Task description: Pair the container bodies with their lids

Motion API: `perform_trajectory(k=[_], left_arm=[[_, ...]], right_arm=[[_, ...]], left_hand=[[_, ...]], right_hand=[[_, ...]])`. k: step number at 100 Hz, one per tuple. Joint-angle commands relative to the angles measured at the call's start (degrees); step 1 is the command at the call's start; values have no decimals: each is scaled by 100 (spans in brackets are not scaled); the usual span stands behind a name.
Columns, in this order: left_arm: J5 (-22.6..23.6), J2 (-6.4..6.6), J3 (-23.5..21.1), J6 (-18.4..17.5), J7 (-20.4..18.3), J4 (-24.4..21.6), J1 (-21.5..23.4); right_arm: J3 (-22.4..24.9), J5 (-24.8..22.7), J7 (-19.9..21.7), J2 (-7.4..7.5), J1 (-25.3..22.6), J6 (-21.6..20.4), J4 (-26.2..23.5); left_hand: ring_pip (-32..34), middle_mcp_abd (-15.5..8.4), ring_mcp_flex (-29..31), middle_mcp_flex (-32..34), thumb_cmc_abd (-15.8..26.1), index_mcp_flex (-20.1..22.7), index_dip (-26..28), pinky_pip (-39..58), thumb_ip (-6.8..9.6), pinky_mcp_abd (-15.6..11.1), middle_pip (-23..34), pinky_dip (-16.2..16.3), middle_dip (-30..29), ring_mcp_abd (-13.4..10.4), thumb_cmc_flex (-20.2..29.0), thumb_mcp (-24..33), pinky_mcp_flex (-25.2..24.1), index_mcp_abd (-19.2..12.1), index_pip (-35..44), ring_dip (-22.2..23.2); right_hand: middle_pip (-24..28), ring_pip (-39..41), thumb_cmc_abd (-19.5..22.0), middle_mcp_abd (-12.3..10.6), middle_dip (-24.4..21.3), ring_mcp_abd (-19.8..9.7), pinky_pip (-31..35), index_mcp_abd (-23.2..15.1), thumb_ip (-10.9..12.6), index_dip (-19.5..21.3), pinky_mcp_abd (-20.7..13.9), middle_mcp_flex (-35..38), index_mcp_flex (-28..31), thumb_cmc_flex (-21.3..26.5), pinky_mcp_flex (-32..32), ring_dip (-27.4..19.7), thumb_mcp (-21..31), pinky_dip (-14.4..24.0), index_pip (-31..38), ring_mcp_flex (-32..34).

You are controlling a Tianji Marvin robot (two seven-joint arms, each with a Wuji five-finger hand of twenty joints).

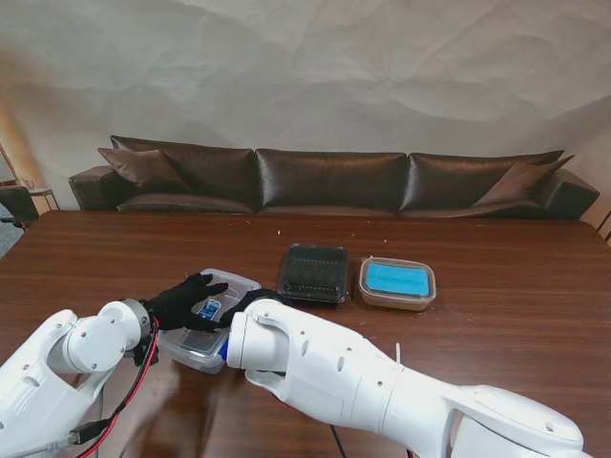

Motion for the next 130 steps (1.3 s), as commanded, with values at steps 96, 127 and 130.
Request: perform_trajectory(k=[96,127,130], left_arm=[[170,-25,-572,63,-459,-561,440],[242,-85,-883,-74,-155,-961,645],[240,-89,-906,-97,-130,-981,659]], right_arm=[[558,-218,-216,677,-547,-247,-1230],[1012,-648,-414,1206,-1154,-887,-2067],[1069,-662,-394,1286,-1232,-1052,-2163]], left_hand=[[690,396,301,679,457,305,94,-122,162,-41,753,148,232,480,-2,-559,-12,67,499,422],[788,438,403,880,516,404,104,-21,192,42,785,519,290,518,50,-667,-33,100,519,706],[800,451,448,928,505,440,109,-10,193,52,801,545,297,533,61,-664,-27,114,533,716]], right_hand=[[-1048,-430,815,-63,-847,-1107,55,839,796,-1823,80,593,-2321,-386,2147,-216,-1367,-112,-2769,-31],[-1220,-905,847,-269,-264,-903,-784,-198,797,-1956,328,-273,-3173,97,1650,-446,-1529,-516,-2850,-40],[-1144,-1006,838,-263,-182,-883,-834,-362,800,-1937,305,-438,-3192,227,1488,-487,-1553,-466,-2903,-38]])
